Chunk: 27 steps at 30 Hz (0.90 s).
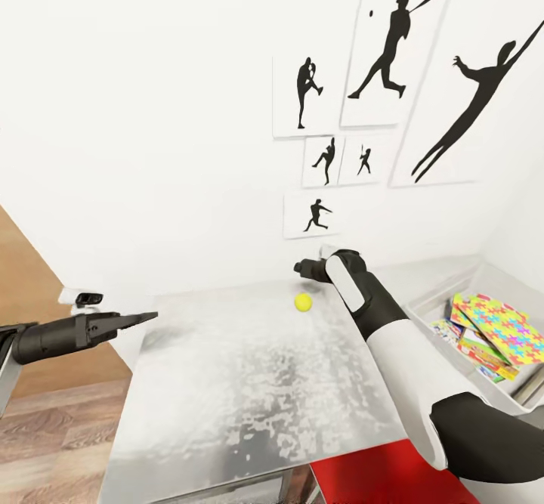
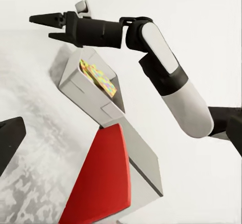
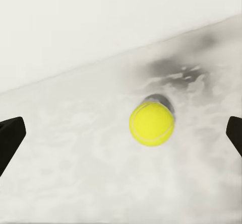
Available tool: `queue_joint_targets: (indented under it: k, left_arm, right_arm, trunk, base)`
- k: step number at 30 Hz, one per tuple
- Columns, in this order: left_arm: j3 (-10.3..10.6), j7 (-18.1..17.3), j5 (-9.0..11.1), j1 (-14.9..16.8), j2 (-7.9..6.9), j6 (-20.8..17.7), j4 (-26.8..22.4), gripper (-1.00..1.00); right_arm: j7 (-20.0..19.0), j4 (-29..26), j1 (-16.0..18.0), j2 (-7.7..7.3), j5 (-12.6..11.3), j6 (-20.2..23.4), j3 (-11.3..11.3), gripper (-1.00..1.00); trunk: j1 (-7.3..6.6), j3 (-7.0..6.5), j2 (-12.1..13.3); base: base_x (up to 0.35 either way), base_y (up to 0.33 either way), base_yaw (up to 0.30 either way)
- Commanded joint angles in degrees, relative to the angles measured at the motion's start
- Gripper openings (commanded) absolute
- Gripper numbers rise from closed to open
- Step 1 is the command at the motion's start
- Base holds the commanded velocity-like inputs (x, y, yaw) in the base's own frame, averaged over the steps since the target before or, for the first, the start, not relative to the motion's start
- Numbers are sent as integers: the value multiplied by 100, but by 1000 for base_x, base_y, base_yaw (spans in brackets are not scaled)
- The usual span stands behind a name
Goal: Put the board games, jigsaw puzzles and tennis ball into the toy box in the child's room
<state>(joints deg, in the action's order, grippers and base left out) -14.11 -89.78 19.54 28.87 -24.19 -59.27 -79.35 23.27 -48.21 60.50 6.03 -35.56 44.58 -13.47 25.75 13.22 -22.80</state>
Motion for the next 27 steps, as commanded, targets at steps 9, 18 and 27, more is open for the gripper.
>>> queue_joint_targets:
  k: [9,18,27]
  left_arm:
    - [-23,-22,132,-105,-80,-73,-137,100]
    - [-22,-22,137,-118,-204,-73,-142,100]
    - [-22,-22,137,-119,-210,-68,-135,100]
  right_arm:
    - [78,-4,17,-3,-57,3,-200,100]
    - [81,-4,25,-63,-51,17,-209,100]
    - [90,3,150,-90,-48,24,-212,100]
  trunk:
    - [3,96,-12]
    - [3,180,-12]
    - [3,264,-12]
  base:
    - [0,0,0]
    - [0,0,0]
    - [0,0,0]
